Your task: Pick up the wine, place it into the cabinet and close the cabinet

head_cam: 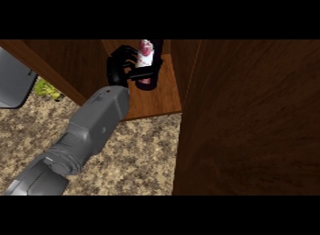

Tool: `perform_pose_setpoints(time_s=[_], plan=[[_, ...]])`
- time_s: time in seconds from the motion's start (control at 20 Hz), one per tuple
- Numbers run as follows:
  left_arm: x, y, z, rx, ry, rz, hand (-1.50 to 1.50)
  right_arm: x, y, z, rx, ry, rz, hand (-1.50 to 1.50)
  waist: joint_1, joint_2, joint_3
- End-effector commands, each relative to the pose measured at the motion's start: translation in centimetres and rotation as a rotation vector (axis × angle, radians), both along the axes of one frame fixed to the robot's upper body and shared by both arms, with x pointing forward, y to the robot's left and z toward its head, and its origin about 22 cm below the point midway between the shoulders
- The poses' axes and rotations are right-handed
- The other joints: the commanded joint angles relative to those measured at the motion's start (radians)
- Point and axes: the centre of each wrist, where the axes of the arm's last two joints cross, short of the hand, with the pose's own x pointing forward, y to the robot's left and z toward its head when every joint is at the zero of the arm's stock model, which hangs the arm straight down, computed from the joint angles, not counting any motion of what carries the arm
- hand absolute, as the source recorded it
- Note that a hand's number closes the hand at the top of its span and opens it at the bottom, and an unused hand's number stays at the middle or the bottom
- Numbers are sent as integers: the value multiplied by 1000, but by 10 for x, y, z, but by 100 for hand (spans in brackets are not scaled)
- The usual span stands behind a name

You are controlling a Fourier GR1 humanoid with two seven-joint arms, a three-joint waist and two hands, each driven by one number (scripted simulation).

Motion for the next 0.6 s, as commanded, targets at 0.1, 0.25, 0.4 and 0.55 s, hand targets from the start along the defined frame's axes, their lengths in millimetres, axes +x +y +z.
perform_pose_setpoints(time_s=[0.1,0.25,0.4,0.55], plan=[[2,18,0,238,-14,55,150,-2,0,3,3,-13,19,-150,-3,4,0],[0,34,-9,280,-9,96,150,-8,-1,2,10,-25,17,-150,-11,7,-1],[-1,40,-11,338,11,155,150,-6,4,3,9,-23,25,-150,-13,12,-3],[-1,55,-12,349,36,167,150,-10,0,3,-1,-31,47,-150,-25,16,-2]])
